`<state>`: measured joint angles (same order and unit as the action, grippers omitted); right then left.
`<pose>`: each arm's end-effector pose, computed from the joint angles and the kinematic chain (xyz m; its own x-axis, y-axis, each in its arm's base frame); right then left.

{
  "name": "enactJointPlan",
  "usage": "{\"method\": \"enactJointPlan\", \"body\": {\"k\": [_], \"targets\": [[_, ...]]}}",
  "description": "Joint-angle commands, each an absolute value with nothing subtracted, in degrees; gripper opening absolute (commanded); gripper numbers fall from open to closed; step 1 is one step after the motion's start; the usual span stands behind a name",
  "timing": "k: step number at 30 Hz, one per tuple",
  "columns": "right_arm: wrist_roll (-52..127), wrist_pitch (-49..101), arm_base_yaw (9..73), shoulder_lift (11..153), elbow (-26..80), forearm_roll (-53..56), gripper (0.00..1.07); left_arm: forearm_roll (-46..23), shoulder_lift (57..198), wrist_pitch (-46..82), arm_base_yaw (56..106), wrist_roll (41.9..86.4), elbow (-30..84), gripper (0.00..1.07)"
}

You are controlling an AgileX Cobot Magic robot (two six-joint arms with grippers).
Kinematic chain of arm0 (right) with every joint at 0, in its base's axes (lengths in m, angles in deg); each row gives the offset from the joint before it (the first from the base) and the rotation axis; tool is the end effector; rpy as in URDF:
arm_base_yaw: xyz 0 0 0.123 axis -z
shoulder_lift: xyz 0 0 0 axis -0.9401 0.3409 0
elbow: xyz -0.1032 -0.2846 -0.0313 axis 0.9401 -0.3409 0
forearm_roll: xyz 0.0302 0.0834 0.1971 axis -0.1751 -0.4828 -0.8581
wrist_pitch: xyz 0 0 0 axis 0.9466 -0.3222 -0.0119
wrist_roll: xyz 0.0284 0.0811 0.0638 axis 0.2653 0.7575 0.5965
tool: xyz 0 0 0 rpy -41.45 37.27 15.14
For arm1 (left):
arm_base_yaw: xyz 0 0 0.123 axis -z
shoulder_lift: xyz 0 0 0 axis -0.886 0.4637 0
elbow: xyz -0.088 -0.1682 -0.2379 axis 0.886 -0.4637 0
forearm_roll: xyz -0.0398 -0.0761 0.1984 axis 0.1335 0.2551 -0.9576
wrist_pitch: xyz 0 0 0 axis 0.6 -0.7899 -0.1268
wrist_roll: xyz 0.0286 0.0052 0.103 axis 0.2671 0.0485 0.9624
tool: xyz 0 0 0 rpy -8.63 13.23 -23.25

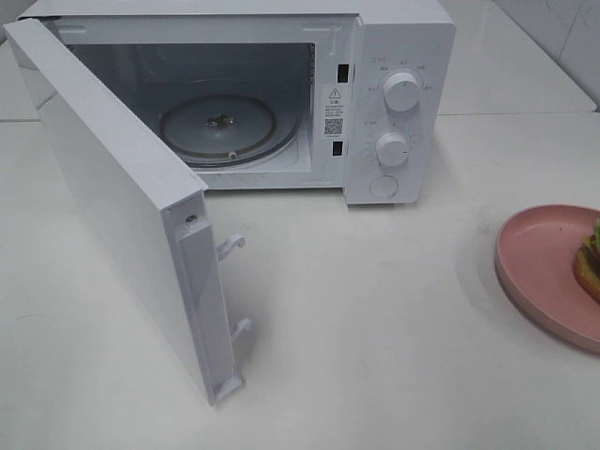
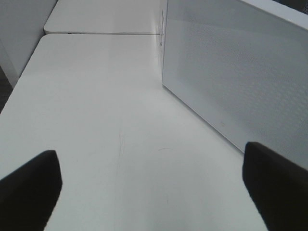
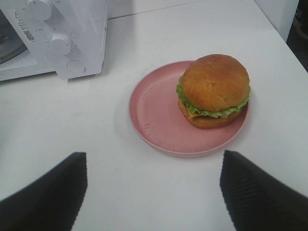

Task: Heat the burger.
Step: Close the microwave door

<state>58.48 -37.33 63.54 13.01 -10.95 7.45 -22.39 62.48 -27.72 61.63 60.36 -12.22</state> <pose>-0.0426 -0.0148 0.2605 -0.4080 0.1877 -0.8935 0.0674 0.9822 0.1756 -0.0329 -0.0063 0.2719 -0.4196 -0.0411 -0.9068 0.0214 0.9982 -0.0552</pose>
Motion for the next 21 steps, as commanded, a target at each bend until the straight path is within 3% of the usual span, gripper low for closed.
{"method": "enactJointPlan", "body": {"k": [1,2,4,7,9,10,11,12,13,14,21], "targets": [[57.9,-37.0,63.9,11.4,-11.1,7.7,0.76,-21.9,66.8,-21.9,61.6,60.4,-11.7,0.77],[57.9,-37.0,63.9,11.4,-11.1,7.7,0.76,-21.9,66.8,-21.9,61.6,60.4,-11.7,0.77],[57.9,-37.0,63.9,11.4,-11.1,7.7,0.76,-21.9,70.3,-19.4,61.6,60.4,-11.7,0.63],[57.9,-37.0,63.9,11.4,-11.1,7.7,0.76,-21.9,71.3,-18.6,61.6,60.4,-11.8,0.59],[57.9,-37.0,63.9,11.4,-11.1,7.7,0.76,-21.9,77.4,-15.1,61.6,60.4,-11.9,0.32],[57.9,-37.0,63.9,11.4,-11.1,7.7,0.76,-21.9,77.4,-15.1,61.6,60.4,-11.9,0.32],[57.9,-37.0,63.9,11.4,-11.1,7.7,0.76,-21.9,78.8,-14.2,61.6,60.4,-11.9,0.25],[57.9,-37.0,63.9,11.4,-11.1,7.7,0.76,-21.9,82.1,-11.9,61.6,60.4,-11.9,0.09],[57.9,-37.0,63.9,11.4,-11.1,7.7,0.76,-21.9,82.1,-11.9,61.6,60.4,-11.9,0.09],[57.9,-37.0,63.9,11.4,-11.1,7.7,0.76,-21.9,83.4,-10.2,61.6,60.7,-12.0,0.01],[57.9,-37.0,63.9,11.4,-11.1,7.7,0.76,-21.5,91.8,8.7,61.6,61.1,-16.7,0.0]]}}
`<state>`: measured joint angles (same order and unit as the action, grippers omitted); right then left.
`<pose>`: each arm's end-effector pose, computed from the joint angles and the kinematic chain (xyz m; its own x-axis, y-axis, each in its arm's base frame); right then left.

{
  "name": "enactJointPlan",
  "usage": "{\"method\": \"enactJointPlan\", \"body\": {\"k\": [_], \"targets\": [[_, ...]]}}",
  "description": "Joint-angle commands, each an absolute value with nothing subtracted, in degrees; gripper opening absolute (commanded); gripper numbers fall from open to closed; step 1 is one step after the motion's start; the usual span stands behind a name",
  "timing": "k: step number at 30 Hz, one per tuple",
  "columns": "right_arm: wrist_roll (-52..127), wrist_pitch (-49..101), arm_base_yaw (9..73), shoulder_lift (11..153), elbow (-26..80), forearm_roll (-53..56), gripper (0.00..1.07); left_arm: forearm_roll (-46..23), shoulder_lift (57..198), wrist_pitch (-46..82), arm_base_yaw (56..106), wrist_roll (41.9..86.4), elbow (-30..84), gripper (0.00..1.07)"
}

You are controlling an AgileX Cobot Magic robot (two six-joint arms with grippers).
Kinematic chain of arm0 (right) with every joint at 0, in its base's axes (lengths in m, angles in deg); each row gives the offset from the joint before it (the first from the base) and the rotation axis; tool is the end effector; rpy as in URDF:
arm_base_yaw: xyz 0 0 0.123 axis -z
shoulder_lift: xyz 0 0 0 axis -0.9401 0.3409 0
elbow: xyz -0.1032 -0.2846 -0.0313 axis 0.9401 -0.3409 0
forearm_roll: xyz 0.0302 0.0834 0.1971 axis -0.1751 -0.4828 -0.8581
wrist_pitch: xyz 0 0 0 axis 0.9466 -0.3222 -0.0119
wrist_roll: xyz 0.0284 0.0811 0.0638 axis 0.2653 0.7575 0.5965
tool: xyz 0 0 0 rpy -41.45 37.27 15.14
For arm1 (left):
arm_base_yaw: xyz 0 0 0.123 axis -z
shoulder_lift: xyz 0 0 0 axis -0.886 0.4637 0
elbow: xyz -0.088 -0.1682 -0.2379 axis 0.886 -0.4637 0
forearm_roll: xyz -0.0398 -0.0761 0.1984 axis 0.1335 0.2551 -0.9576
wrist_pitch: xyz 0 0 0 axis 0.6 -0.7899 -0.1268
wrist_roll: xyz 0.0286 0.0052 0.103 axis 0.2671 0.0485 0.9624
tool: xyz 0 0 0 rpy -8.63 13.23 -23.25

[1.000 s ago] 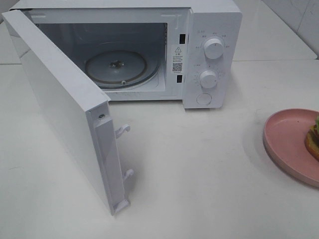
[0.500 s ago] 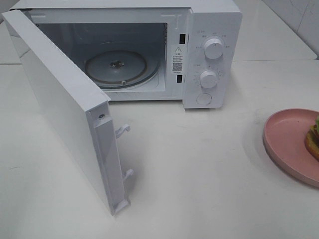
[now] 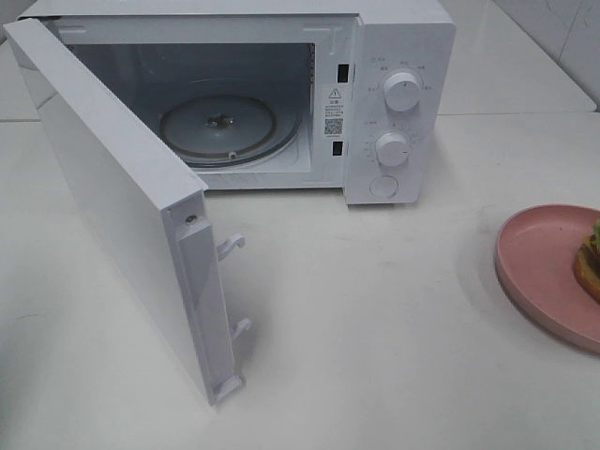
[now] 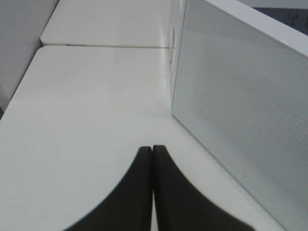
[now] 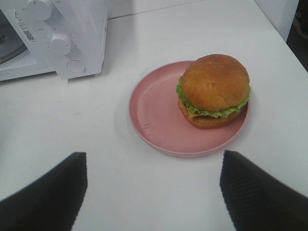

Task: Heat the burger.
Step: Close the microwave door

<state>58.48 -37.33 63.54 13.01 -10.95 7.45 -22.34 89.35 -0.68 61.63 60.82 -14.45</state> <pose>-0.0426 -0.0148 0.2605 -0.4080 0.1877 -0.8935 0.0674 0.9822 0.1756 0.0686 -0.0027 0.2979 -0.4512 -0.0551 -0.8907 -0.0061 0.9983 -0.0587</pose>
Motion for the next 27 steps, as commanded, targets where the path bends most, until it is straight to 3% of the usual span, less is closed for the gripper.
{"method": "enactJointPlan", "body": {"k": [1,12,21,27], "targets": [[57.9,-37.0,63.9,11.4,-11.1,7.7,0.76,-21.3,93.6,15.3,61.6,61.1,-19.0,0.0],[57.9,-37.0,63.9,11.4,-11.1,7.7,0.76,-28.8,106.3,55.2,61.6,60.4,-31.6,0.0],[57.9,-37.0,63.9,11.4,-11.1,7.7,0.76,-37.7,119.4,66.8,61.6,54.2,-31.5,0.0],[57.9,-37.0,63.9,11.4,-11.1,7.7,0.76,-48.9,127.2,73.9,61.6,49.4,-29.9,0.0]]}}
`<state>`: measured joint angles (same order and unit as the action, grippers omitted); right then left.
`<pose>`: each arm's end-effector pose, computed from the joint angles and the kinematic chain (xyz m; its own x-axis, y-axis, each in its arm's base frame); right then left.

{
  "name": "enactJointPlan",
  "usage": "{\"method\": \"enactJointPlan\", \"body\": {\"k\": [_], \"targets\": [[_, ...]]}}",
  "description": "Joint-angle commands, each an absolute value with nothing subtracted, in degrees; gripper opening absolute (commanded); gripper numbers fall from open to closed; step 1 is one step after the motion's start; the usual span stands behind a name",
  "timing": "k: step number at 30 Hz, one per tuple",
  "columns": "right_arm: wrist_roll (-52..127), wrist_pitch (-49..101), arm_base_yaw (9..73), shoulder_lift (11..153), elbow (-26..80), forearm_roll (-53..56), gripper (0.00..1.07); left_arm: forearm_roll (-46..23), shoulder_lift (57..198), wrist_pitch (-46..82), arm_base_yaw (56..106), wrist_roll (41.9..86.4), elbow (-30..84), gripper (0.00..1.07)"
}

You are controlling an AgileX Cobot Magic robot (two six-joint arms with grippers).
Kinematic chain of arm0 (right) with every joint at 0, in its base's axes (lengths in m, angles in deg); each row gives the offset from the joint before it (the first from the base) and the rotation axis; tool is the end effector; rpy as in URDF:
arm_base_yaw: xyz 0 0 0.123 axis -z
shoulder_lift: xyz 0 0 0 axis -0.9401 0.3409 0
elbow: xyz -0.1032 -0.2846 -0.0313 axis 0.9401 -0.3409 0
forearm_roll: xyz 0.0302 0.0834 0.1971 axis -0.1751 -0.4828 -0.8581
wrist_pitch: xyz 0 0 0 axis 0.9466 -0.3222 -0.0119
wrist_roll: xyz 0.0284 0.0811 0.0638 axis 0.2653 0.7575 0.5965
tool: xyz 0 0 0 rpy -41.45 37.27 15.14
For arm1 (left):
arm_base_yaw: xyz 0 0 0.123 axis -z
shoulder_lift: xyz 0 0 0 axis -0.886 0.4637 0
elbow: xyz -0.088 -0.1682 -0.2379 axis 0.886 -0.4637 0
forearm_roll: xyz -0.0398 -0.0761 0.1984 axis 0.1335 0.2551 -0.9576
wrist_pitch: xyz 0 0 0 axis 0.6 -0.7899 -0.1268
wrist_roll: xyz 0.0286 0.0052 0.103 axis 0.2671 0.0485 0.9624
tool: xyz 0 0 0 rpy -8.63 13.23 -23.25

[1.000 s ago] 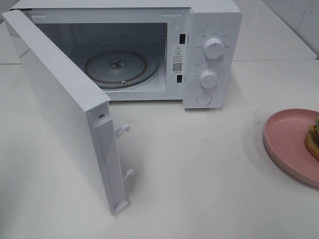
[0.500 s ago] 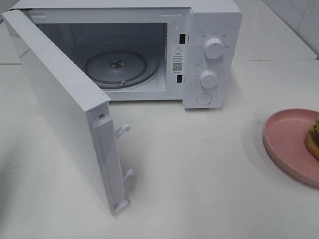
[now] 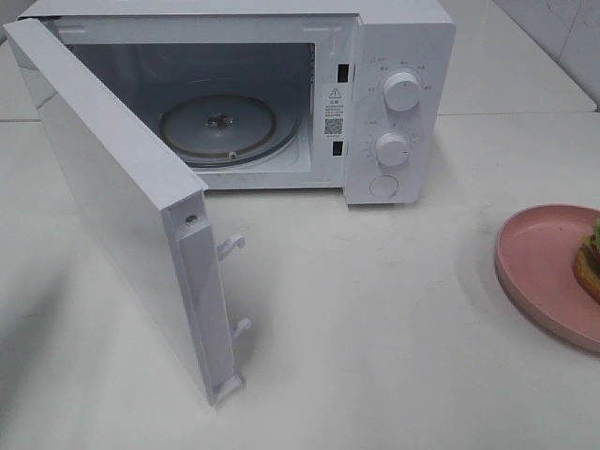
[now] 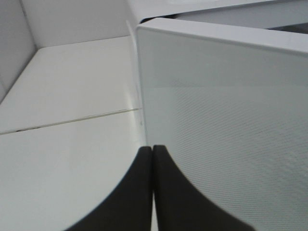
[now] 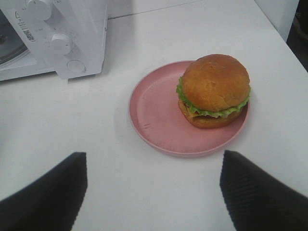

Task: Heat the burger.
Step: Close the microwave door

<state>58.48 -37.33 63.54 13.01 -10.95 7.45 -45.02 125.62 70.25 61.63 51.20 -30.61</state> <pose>-0.0426 -0.0148 0.2605 -0.4080 0.1877 -0.8935 0.0674 0.9822 0.1756 0.1790 -0.0205 0.2509 -0.1534 0.0881 -0.9842 0.2121 0.9757 0.0543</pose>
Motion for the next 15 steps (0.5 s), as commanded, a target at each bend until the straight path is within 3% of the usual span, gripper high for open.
{"method": "enactJointPlan", "body": {"k": [1,6,15], "targets": [[58.0,-37.0,63.9,11.4,-11.1,7.7,0.76,-51.7,129.4,77.3,61.6,48.2,-29.9,0.0],[58.0,-37.0,63.9,11.4,-11.1,7.7,0.76,-56.0,134.4,81.3,63.7,46.5,-28.1,0.0],[57.9,-37.0,63.9,11.4,-11.1,7.7,0.76,-54.4,140.8,81.5,71.8,47.4,-24.9,0.0]]}}
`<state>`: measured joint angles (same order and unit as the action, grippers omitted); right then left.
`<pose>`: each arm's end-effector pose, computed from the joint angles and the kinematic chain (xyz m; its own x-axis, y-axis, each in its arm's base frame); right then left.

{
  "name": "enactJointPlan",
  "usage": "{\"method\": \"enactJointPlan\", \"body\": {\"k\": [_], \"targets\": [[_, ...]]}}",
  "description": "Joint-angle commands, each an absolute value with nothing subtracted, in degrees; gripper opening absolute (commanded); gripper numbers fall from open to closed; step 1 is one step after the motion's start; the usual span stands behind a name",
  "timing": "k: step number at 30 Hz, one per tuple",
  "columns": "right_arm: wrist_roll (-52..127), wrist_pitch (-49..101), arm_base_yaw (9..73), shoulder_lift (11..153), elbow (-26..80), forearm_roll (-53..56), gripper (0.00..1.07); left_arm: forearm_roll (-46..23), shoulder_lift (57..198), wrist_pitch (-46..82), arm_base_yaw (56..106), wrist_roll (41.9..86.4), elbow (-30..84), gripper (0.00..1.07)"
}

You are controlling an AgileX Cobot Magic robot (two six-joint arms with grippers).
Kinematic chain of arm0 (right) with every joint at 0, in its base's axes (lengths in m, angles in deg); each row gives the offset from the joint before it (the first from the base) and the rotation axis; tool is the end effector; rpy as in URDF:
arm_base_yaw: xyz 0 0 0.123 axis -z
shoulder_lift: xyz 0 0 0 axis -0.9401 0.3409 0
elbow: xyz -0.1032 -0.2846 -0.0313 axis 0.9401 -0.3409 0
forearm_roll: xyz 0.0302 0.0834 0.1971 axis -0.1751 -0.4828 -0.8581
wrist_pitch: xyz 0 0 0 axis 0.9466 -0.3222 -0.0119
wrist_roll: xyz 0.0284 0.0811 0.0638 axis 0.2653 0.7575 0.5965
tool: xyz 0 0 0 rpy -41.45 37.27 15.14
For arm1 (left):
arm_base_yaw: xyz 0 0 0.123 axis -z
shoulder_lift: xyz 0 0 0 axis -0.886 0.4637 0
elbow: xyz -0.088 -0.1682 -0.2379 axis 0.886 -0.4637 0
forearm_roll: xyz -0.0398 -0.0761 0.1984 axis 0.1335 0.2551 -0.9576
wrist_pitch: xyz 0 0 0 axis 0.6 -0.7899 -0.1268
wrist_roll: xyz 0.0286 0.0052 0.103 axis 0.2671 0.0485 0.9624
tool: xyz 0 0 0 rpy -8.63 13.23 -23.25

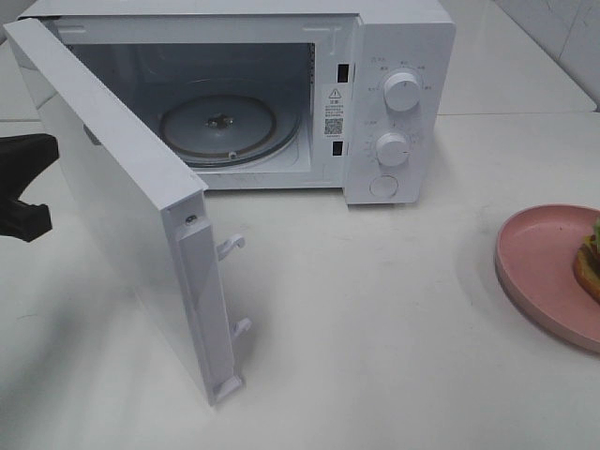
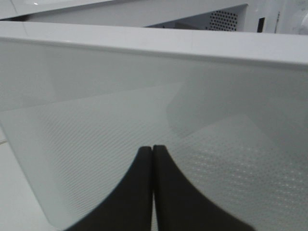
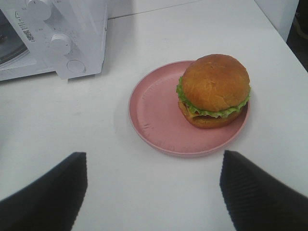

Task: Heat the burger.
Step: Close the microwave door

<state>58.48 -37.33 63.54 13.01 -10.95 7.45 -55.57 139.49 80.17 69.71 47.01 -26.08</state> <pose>-0.0426 -0.0148 0.2605 -0.4080 0.1877 -0.8935 0.0674 0.9822 0.1756 0.2122 -0.0686 0.2364 -0.1472 0.1193 -0.9819 0.5081 0.8608 0.0284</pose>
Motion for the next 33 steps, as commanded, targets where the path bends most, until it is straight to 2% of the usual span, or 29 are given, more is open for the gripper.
{"method": "enactJointPlan", "body": {"k": [1,3,9,11,14,16,22,23,33], "targets": [[57.9,-37.0,63.9,11.4,-11.1,7.7,0.76,-54.4,140.8,81.5,71.8,47.4,-24.9,0.0],[57.9,-37.0,63.9,11.4,-11.1,7.7,0.76,-52.4,142.9,81.5,74.2,47.4,-23.6,0.0],[57.9,-37.0,63.9,11.4,-11.1,7.7,0.76,-50.5,144.6,81.5,76.6,47.4,-22.1,0.0],[58.0,-37.0,63.9,11.4,-11.1,7.7,0.76,-46.6,146.7,81.3,79.4,47.9,-20.3,0.0],[58.0,-37.0,63.9,11.4,-11.1,7.7,0.76,-45.3,147.2,81.3,80.1,48.1,-19.9,0.0],[58.0,-37.0,63.9,11.4,-11.1,7.7,0.76,-40.6,149.0,81.1,82.9,49.7,-18.2,0.0],[58.0,-37.0,63.9,11.4,-11.1,7.7,0.76,-34.6,151.5,79.9,87.4,52.5,-15.5,0.0],[57.9,-37.0,63.9,11.4,-11.1,7.7,0.76,-32.2,152.7,79.3,89.2,54.0,-14.1,0.0],[58.0,-37.0,63.9,11.4,-11.1,7.7,0.76,-21.2,159.0,75.4,95.7,58.4,-4.5,0.0]]}}
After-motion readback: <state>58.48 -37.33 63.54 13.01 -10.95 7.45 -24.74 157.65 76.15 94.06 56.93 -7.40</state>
